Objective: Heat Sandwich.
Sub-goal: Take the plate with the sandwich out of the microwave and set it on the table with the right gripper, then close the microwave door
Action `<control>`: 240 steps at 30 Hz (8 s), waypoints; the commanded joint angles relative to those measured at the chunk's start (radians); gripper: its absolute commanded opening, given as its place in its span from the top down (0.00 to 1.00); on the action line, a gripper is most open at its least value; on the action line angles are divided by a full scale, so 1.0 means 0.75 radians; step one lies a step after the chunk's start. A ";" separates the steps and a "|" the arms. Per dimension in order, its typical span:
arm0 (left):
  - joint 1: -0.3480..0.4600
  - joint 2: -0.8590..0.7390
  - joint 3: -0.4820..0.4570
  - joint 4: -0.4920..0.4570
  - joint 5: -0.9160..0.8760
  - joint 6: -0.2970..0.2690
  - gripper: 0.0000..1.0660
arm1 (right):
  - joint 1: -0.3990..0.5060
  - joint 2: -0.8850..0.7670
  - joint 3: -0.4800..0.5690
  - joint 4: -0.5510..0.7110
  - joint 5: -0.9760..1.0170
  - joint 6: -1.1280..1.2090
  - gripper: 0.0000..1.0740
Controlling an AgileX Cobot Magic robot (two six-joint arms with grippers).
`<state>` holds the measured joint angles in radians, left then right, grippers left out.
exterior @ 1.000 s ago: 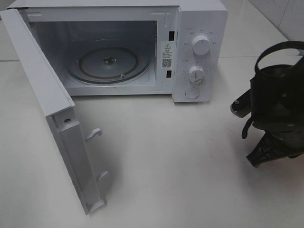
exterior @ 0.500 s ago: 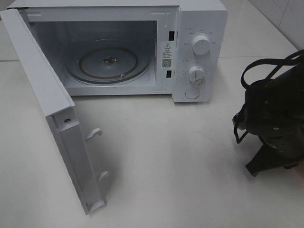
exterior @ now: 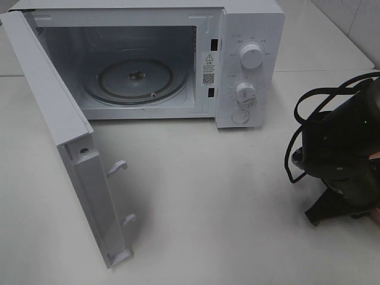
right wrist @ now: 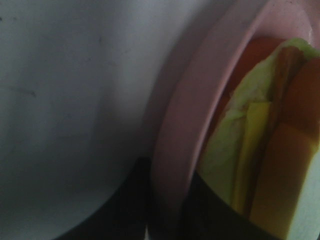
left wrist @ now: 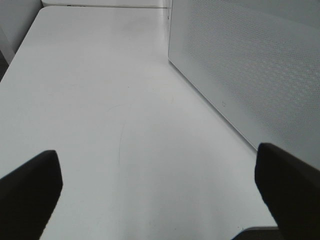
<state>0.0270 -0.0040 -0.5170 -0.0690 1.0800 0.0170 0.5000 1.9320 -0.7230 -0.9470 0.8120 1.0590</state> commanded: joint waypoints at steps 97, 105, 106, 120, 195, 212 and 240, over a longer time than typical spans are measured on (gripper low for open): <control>0.004 -0.028 0.003 0.000 -0.013 -0.005 0.06 | -0.371 -2.320 0.257 1.097 0.305 -1.249 0.29; 0.004 -0.028 0.003 0.000 -0.013 -0.005 0.06 | -0.497 -2.515 0.299 1.103 0.247 -1.252 0.29; 0.004 -0.028 0.003 0.000 -0.013 -0.005 0.06 | -0.497 -2.515 0.299 1.103 0.247 -1.252 0.29; 0.004 -0.011 0.003 0.000 -0.013 -0.005 0.06 | -0.536 -2.617 0.300 1.159 0.245 -1.331 0.29; 0.004 0.772 0.225 0.025 -1.336 -0.036 1.00 | -0.535 -2.617 0.300 1.157 0.245 -1.331 0.30; 0.004 1.328 0.359 0.344 -2.189 -0.107 1.00 | -0.535 -2.617 0.300 1.157 0.245 -1.331 0.30; -0.303 1.799 0.297 0.552 -2.545 -0.300 1.00 | -0.535 -2.617 0.300 1.157 0.245 -1.331 0.30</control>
<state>-0.1730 1.3310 -0.2860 0.3870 -0.8090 -0.2170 0.1030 -0.0040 -0.4990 -0.0810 1.0090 0.0650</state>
